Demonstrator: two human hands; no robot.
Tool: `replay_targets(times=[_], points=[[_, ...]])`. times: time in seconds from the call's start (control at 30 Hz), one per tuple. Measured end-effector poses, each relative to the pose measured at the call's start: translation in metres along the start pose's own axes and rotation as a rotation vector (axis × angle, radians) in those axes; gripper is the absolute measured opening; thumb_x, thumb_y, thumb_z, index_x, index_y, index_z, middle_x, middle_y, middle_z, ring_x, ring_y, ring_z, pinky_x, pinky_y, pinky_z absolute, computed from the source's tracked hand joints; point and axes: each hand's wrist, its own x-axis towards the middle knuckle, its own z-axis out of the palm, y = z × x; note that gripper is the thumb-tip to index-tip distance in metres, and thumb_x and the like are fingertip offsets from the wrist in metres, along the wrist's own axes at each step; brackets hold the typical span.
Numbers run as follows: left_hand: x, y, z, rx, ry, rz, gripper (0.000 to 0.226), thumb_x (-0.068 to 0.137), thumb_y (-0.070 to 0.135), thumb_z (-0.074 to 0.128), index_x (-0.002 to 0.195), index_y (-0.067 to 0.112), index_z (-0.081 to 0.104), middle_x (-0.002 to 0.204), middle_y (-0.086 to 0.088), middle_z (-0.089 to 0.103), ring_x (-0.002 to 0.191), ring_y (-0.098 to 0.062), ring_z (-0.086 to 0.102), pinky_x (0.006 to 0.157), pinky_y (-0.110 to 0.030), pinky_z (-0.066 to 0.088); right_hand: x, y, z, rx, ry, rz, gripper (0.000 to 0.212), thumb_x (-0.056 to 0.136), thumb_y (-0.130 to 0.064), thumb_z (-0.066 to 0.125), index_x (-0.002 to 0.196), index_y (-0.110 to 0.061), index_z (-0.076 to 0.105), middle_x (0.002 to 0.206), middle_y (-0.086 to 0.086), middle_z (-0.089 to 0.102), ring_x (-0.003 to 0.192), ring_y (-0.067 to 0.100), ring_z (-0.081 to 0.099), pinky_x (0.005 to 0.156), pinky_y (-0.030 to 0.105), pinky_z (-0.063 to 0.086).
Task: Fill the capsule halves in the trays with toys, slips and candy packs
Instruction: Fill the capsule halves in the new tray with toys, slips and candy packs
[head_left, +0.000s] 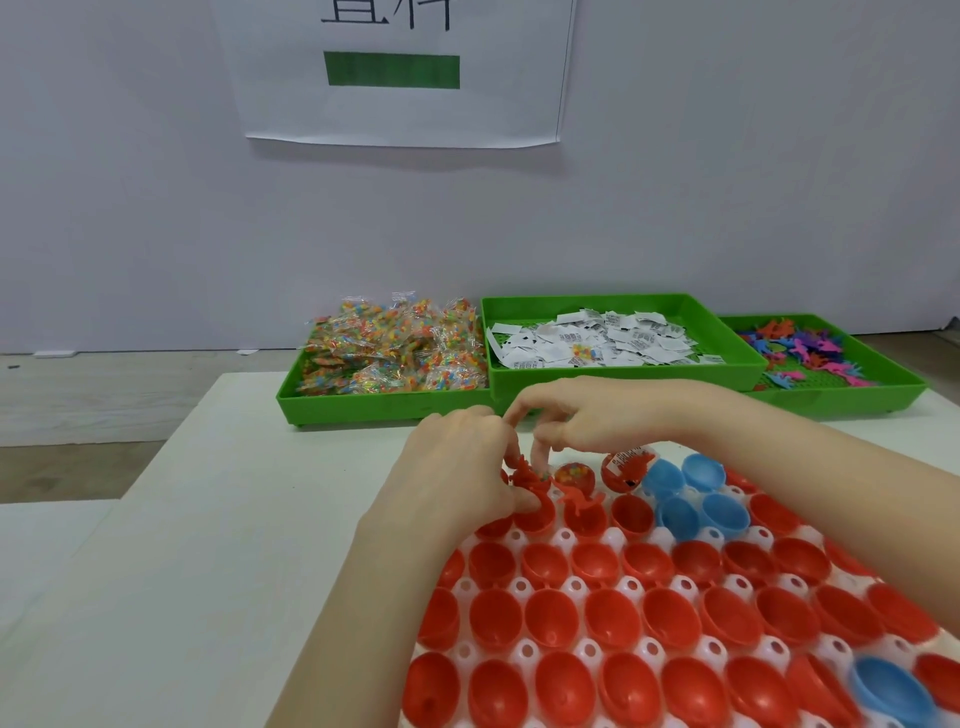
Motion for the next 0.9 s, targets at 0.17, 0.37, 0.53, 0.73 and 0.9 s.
replay_targets(times=[0.17,0.37,0.53,0.73,0.9], points=[[-0.001,0.0,0.0,0.013,0.006,-0.004,0.04,0.078,0.052,0.064,0.11,0.028,0.063,0.088,0.007,0.039,0.093,-0.015,0.049,0.069,-0.025,0.025,0.0,0.003,-0.002,0.087,0.145,-0.058,0.021,0.089,-0.01,0.051,0.103,-0.025,0.057,0.091,-0.004,0.07,0.078,0.006,0.056,0.076,0.02,0.046],[0.0,0.0,-0.001,0.018,0.013,-0.007,0.041,0.076,0.054,0.064,0.108,0.028,0.064,0.089,0.007,0.04,0.093,-0.015,0.049,0.068,-0.024,0.025,0.003,0.019,-0.006,-0.191,0.298,0.02,0.019,0.084,-0.006,0.057,0.096,-0.011,0.071,0.076,-0.006,0.064,0.067,0.002,0.058,0.058,0.004,0.042],[0.0,-0.001,-0.002,0.01,0.011,-0.003,0.049,0.075,0.057,0.063,0.114,0.027,0.061,0.088,0.009,0.038,0.092,-0.013,0.047,0.07,-0.023,0.025,0.011,0.018,-0.003,-0.357,0.138,0.029,0.022,0.079,-0.009,0.067,0.1,-0.012,0.071,0.09,-0.002,0.07,0.081,0.01,0.061,0.076,0.024,0.05],[-0.001,-0.004,-0.005,-0.078,0.048,0.005,0.054,0.071,0.061,0.063,0.114,0.029,0.059,0.086,0.012,0.039,0.09,-0.011,0.048,0.072,-0.024,0.028,0.022,0.022,0.003,-0.416,0.072,0.059,0.021,0.076,-0.002,0.065,0.093,-0.013,0.068,0.069,-0.014,0.049,0.076,0.014,0.056,0.073,0.033,0.054],[-0.003,-0.008,-0.008,-0.15,0.128,0.012,0.049,0.075,0.062,0.057,0.111,0.029,0.061,0.081,0.011,0.039,0.081,-0.009,0.042,0.069,-0.025,0.03,0.028,0.028,0.006,-0.343,0.035,0.1,0.02,0.073,0.003,0.064,0.088,-0.01,0.066,0.069,-0.009,0.052,0.074,0.014,0.054,0.067,0.028,0.049]])
